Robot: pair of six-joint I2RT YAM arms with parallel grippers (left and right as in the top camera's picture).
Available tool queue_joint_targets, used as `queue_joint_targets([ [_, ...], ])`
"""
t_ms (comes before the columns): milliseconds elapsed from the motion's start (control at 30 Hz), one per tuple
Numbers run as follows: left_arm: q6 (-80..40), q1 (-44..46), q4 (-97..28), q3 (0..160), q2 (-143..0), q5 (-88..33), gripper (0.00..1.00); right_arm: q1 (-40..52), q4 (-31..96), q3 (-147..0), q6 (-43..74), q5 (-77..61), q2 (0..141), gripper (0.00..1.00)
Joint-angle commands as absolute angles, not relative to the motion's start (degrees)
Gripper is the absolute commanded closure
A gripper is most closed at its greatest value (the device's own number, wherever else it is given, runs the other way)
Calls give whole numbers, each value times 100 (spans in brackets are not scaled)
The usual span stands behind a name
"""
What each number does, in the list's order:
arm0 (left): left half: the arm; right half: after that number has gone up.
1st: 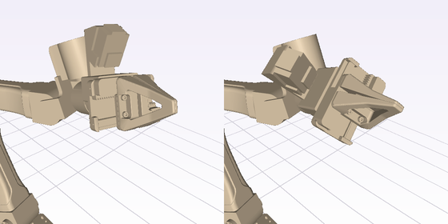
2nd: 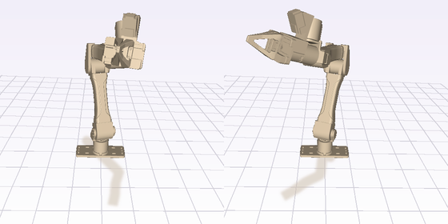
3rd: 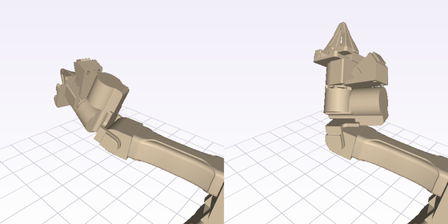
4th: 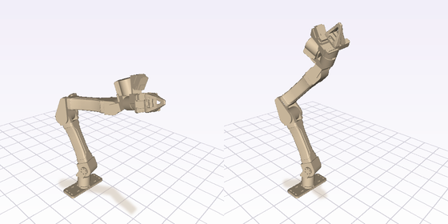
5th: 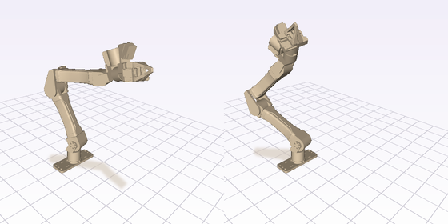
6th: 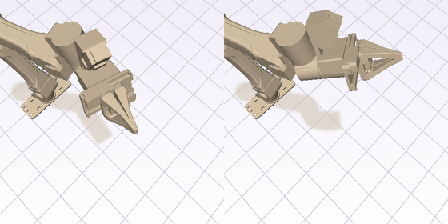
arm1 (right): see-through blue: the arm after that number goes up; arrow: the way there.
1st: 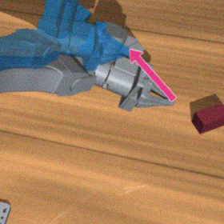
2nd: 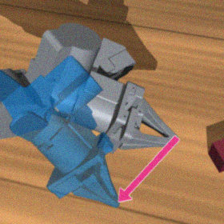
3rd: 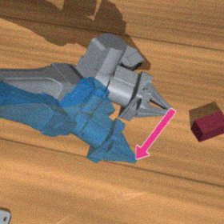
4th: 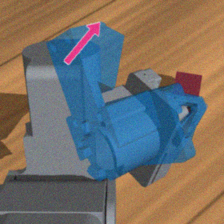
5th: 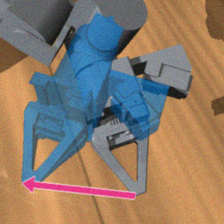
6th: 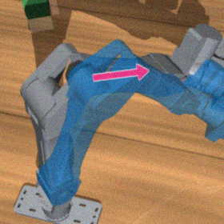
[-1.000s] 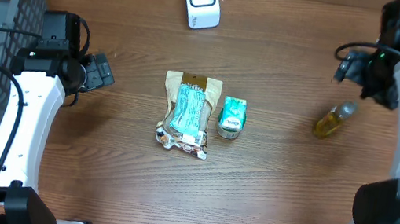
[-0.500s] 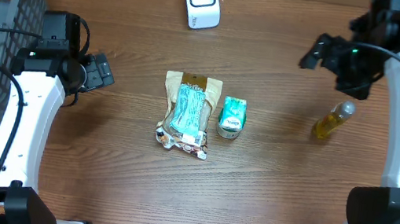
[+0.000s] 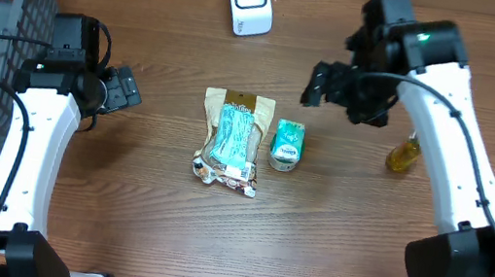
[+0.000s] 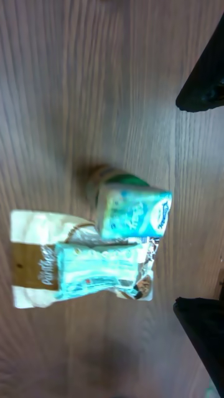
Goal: Scan the item barcode
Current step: 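Move the right gripper over the green wipes pack and close on it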
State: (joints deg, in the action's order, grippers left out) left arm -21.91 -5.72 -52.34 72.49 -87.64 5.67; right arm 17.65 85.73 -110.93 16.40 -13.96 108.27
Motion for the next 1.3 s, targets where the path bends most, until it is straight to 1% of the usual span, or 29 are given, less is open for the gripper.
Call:
queue_joint_targets([
  [0,-2121,-556,-5225,7301,-8698,613,0,2008,8377,-10787,1638,-1358,10748,10],
  [100,-2119,-556,-5227,7301,-8698,613,0,2169,8095,-10455,1653,-1358,10748,13],
  [467,-2119,-556,-5225,7301,-8700,613,1,2276,7577,-9450,1653,-1356,10748,15],
  [567,-2121,-556,-5225,7301,-8700,613,0,2276,7481,-9354,1651,-1354,10748,23],
  [600,-2119,-556,-5225,7301,-8700,613,0,2276,7450,-9336,1653,-1356,10748,27],
  [633,-2119,-556,-5227,7301,-8700,613,0,2276,7411,-9327,1653,-1356,10748,35],
  [733,-2119,-556,-5227,7301,-8700,613,0,2276,7347,-9325,1656,-1356,10748,51],
  [800,-2119,-556,-5227,7301,-8700,613,0,2276,7334,-9325,1697,-1352,10748,55],
  [933,-2119,-556,-5227,7301,-8698,613,0,2276,7354,-9325,1896,-1098,10748,55],
  [1100,-2121,-556,-5225,7301,-8698,613,0,2283,7347,-9301,1957,-1098,10748,56],
  [1167,-2119,-556,-5227,7301,-8698,613,0,2281,7352,-9279,1962,-1072,10748,58],
  [1267,-2119,-556,-5227,7301,-8700,613,0,2281,7299,-9161,2086,-989,10748,58],
])
